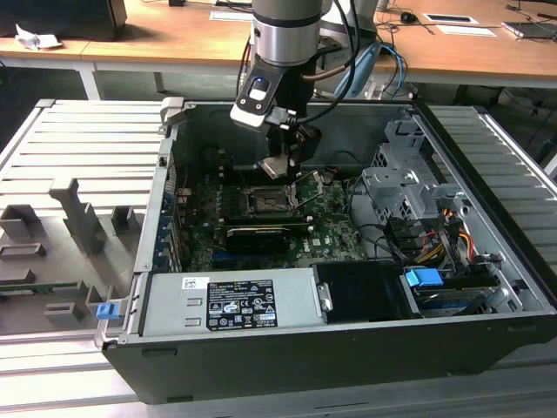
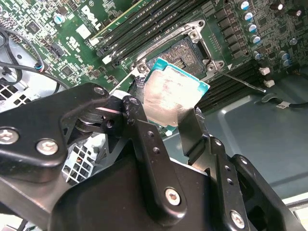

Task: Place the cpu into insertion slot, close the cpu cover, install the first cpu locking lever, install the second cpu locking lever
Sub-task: 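Place the cpu into insertion slot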

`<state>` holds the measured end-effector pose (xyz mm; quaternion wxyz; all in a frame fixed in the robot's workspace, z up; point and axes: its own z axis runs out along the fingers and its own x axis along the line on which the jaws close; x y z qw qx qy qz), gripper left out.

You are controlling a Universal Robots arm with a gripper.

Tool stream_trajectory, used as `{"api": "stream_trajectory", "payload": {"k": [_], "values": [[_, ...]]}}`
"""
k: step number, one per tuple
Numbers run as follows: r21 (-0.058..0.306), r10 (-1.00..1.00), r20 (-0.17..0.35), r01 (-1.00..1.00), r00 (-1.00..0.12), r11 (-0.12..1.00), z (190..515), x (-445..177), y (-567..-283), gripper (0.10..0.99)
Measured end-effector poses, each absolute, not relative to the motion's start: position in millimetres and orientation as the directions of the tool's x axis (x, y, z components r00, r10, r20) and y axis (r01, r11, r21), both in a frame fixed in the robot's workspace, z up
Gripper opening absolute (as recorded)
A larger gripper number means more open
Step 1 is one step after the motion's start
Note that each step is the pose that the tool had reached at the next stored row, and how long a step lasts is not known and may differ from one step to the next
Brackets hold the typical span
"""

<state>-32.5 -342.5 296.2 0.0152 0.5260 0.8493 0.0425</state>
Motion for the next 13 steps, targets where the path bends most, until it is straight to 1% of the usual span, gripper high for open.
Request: {"api": "stream_trajectory", "payload": {"k": [8, 13], "values": [[0.088, 0.900, 0.018, 0.897, -0.436, 0.433, 293.2, -32.5, -342.5, 0.529], [0.087, 0.936, 0.017, 0.933, -0.351, 0.348, 291.0, -32.5, -342.5, 0.529]]}}
